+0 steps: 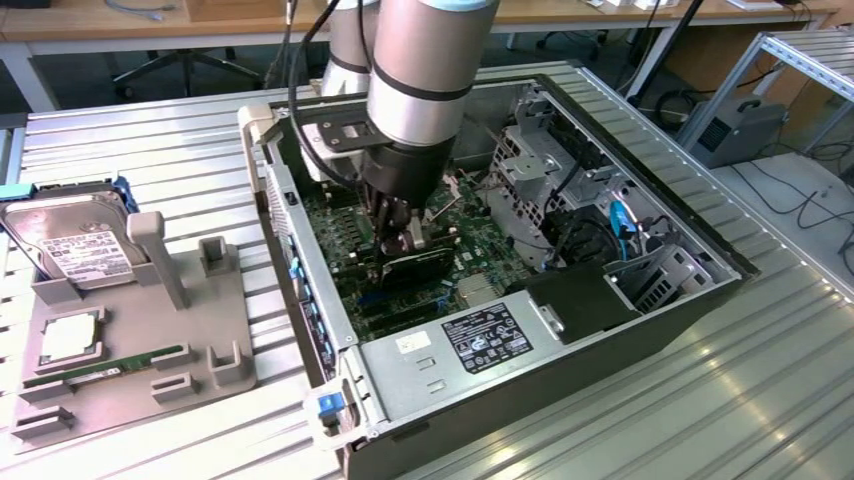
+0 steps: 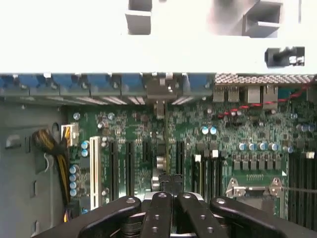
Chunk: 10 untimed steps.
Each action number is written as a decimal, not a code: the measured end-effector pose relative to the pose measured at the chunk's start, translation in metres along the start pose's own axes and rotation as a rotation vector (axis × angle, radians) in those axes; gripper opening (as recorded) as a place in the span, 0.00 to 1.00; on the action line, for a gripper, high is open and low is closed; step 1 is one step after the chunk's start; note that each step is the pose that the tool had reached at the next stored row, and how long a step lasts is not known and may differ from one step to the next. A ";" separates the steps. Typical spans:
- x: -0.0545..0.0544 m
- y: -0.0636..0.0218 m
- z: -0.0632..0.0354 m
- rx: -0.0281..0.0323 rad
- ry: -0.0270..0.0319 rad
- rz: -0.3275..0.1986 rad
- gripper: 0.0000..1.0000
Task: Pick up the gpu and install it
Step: 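Press down on the gpu until it lock into place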
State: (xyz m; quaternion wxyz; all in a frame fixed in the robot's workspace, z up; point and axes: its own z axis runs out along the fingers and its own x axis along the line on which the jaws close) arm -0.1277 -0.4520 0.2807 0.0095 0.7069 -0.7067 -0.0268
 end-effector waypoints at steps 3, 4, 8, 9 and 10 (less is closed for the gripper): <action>0.000 0.0034 0.0013 -0.0001 0.0002 0.000 0.11; 0.000 0.0043 0.0018 -0.0002 0.0002 0.000 0.11; 0.000 0.0078 0.0043 -0.0001 0.0002 0.000 0.11; 0.000 0.0088 0.0048 -0.0001 0.0002 0.000 0.11; 0.000 0.0100 0.0055 -0.0003 0.0004 0.000 0.11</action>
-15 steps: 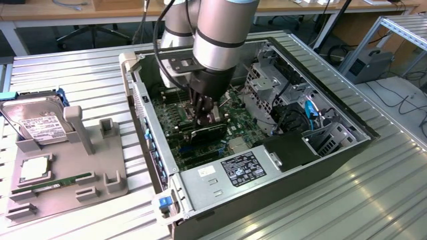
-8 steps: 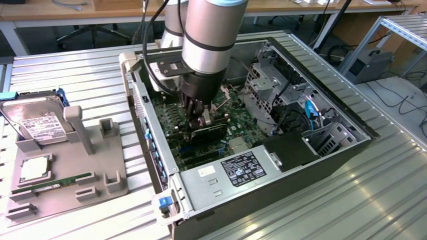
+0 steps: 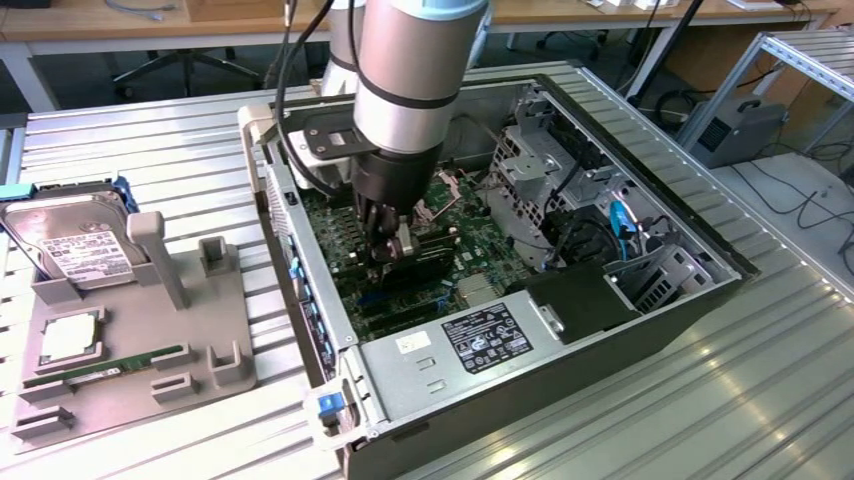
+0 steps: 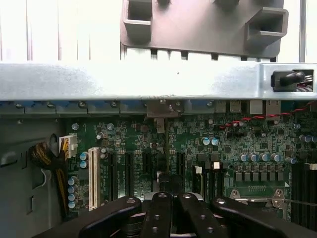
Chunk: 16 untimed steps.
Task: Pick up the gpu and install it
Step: 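Press down on the gpu until it lock into place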
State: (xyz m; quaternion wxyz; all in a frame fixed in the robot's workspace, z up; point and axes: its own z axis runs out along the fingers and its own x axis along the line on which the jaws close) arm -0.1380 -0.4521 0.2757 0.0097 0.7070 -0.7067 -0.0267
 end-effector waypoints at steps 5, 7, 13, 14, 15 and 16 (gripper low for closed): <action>0.000 0.0007 0.0016 0.0000 0.0001 0.000 0.11; 0.000 0.0008 0.0020 0.0001 -0.0001 0.000 0.11; 0.000 0.0022 0.0031 0.0001 -0.0002 0.000 0.11; 0.000 0.0025 0.0033 0.0001 0.0000 0.000 0.11; 0.000 0.0027 0.0036 0.0000 0.0000 0.000 0.11; 0.000 0.0027 0.0039 0.0001 0.0000 0.000 0.11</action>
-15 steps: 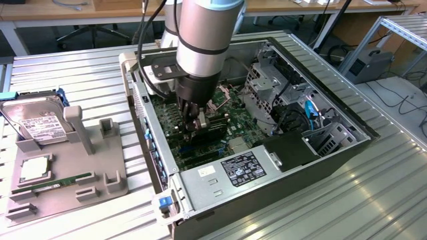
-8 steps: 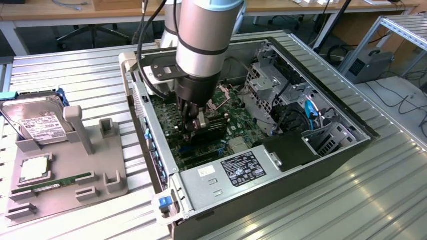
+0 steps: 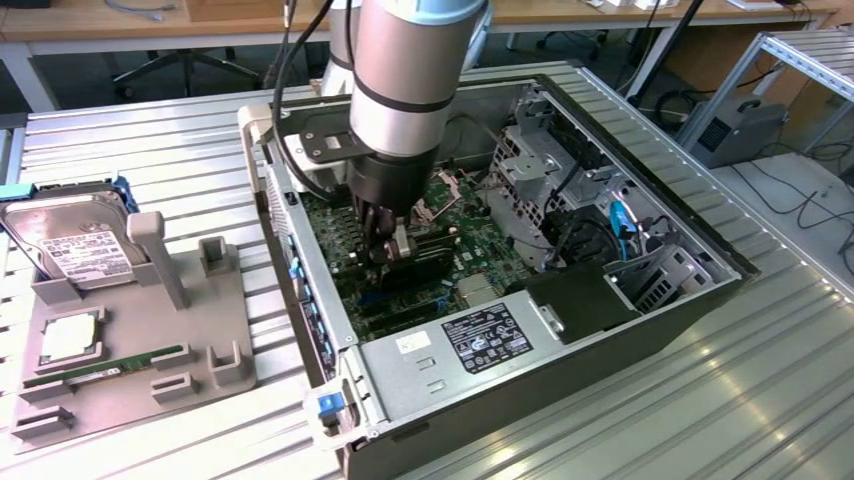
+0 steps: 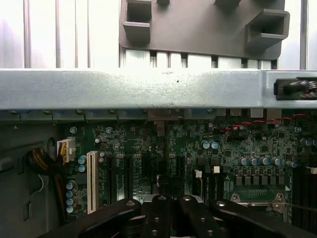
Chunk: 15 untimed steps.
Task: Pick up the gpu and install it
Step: 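Press down on the gpu until it lock into place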
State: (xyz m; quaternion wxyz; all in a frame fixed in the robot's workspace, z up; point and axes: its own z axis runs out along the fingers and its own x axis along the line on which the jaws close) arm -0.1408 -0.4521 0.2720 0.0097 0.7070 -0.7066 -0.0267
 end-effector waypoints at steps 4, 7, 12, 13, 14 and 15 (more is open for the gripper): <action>0.000 -0.0001 0.0013 -0.0003 0.0004 0.000 0.11; 0.000 -0.0005 0.0017 0.0000 0.0001 0.000 0.11; 0.000 -0.0003 -0.0039 0.0001 -0.0002 0.000 0.11; 0.000 -0.0005 -0.0058 0.0003 -0.0004 0.000 0.11; 0.000 -0.0011 -0.0066 0.0001 -0.0002 0.000 0.11; 0.000 -0.0034 -0.0071 -0.0002 -0.0002 0.000 0.11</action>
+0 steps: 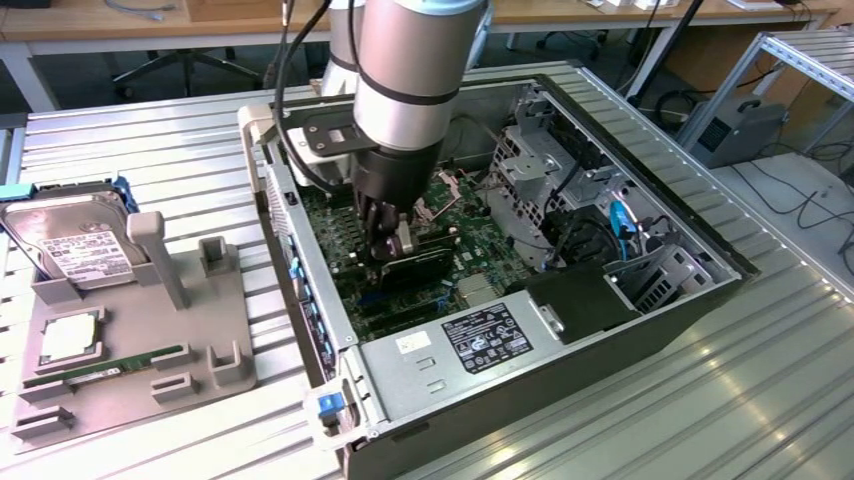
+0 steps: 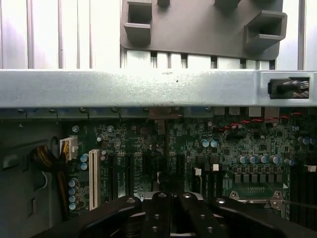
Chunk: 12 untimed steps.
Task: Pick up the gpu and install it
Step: 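Press down on the gpu until it lock into place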
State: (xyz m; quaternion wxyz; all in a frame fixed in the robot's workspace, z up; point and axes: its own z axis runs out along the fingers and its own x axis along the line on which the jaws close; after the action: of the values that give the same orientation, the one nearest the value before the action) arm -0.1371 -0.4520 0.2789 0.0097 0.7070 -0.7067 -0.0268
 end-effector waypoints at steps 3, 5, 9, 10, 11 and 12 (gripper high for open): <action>0.000 -0.0122 -0.0007 -0.0064 0.0000 0.000 0.11; 0.000 -0.0206 -0.0011 -0.0120 0.0000 0.000 0.11; 0.000 -0.0349 -0.0018 -0.0211 0.0000 0.001 0.11; 0.000 -0.0383 -0.0020 -0.0231 -0.0001 0.001 0.11; 0.000 -0.0414 -0.0022 -0.0250 0.0000 0.001 0.11; 0.000 -0.0440 -0.0023 -0.0264 0.0000 0.001 0.11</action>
State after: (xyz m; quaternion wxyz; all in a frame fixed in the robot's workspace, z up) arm -0.0930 -0.4525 0.2789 0.0191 0.7065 -0.7065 -0.0362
